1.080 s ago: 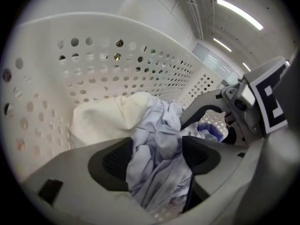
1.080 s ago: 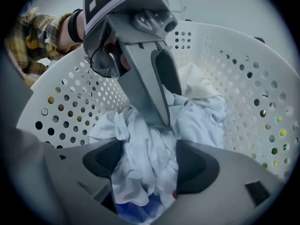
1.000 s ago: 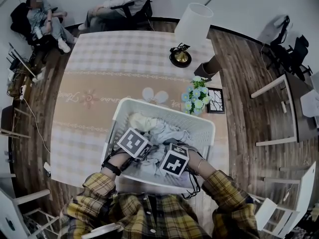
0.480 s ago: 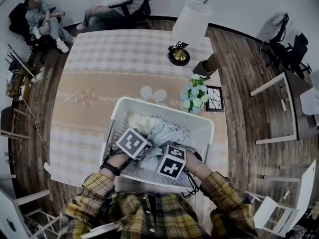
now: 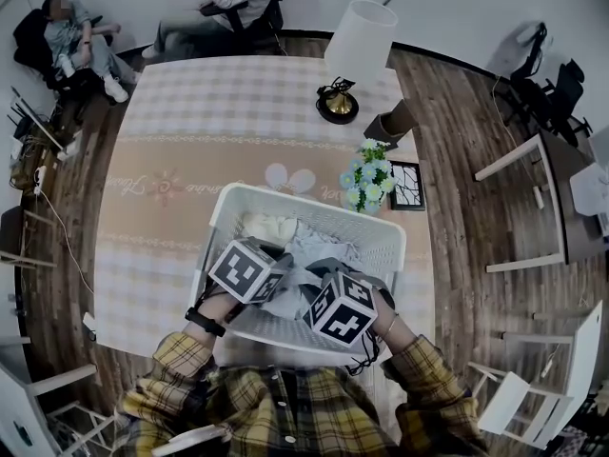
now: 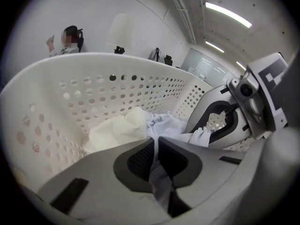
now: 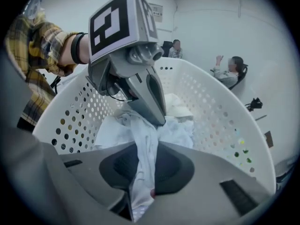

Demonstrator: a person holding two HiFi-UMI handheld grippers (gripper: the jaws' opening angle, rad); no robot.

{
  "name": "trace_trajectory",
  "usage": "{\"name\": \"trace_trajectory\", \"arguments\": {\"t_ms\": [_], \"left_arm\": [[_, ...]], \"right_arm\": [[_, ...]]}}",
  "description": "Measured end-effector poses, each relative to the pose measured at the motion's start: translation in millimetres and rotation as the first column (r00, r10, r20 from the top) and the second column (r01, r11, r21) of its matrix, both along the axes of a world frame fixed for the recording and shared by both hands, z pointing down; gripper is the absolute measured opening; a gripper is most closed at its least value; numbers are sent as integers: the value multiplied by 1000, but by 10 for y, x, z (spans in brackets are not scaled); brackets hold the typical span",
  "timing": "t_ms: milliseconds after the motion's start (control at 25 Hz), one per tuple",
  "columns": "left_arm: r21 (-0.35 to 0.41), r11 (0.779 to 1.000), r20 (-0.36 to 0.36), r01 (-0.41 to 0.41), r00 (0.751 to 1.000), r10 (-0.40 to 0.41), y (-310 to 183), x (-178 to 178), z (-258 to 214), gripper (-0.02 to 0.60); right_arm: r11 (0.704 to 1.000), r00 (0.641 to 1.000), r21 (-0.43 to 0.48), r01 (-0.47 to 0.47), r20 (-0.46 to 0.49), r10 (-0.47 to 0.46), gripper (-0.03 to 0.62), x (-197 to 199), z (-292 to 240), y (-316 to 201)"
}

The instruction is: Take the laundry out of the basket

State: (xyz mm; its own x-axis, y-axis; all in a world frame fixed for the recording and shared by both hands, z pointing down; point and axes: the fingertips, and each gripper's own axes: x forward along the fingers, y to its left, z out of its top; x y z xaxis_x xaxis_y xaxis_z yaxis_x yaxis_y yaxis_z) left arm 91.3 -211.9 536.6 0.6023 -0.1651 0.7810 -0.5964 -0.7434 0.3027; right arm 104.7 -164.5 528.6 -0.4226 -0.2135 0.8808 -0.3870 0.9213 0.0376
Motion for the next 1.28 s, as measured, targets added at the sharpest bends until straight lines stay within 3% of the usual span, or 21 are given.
{"name": "trace_trajectory", "arguments": {"t_ms": [280,440,640,920,1280], "left_arm": [[58,995,-137,78,988,-69,-117,41,-503,40],[115,985,-213,129,972,-102,-153,51,-843,40],[205,966,-257,158,961,-103,-129,65,-1295,40],[316,924,-321,213,941,-108,20,15,-1934,40],[388,866,-430,314,893,-131,344,-250,-2513,40]], "right_arm": [[986,989,118,-116,106,104,94,82,-545,-234],[964,971,190,-186,186,150,94,130,-884,-300],[931,933,240,-275,301,198,94,182,-1308,-314],[883,870,308,-354,455,190,92,161,-1892,-207],[861,845,377,-342,523,107,92,-66,-2453,93]]}}
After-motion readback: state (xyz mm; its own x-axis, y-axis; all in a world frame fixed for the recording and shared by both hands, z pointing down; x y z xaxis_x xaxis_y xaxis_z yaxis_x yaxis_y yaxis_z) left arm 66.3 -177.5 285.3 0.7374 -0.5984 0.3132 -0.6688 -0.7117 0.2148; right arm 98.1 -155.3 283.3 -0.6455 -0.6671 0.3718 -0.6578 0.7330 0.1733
